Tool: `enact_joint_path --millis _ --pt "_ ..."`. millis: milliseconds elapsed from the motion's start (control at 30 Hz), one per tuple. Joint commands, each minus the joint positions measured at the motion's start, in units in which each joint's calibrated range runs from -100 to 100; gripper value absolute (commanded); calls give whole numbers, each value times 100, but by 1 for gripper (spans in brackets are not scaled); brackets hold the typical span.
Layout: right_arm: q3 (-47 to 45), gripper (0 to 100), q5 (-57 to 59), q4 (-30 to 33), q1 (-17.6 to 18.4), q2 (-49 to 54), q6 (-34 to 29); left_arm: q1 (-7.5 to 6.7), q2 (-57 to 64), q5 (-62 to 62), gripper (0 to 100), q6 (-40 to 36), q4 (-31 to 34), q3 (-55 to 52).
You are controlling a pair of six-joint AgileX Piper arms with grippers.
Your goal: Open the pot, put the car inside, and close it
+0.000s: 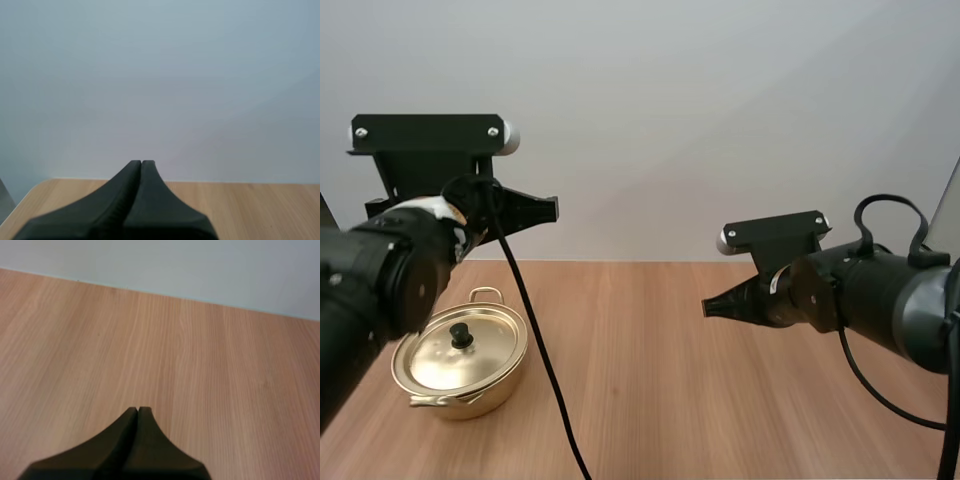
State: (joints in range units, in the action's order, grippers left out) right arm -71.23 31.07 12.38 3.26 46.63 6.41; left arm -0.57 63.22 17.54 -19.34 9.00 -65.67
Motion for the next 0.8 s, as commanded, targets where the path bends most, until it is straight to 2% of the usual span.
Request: enact_joint_path --millis 0,100,200,400,533,633,767 --pt "-369 0 133 -5 -3 223 1 -1 809 -1054 0 0 7 -1608" --pt "-848 0 -280 -5 -3 732 1 -1 1412 -1670 0 9 33 -2437" --pt "-1348 0 -915 -5 -3 1369 1 -1 1999 -1754 0 91 100 -3010" --pt "-2259 0 -2247 -5 -256 2471 1 -70 3013 -1500 0 117 100 -3433" --pt "-2689 0 -2804 -15 -435 2917 1 -70 3644 -272 0 117 15 -3433" --pt "-2877 0 -3223 -15 -476 3200 1 -86 3678 648 0 117 -61 -3433" --pt "-2877 0 -2870 -150 -476 3606 -8 -86 3678 1255 0 117 -172 -3433"
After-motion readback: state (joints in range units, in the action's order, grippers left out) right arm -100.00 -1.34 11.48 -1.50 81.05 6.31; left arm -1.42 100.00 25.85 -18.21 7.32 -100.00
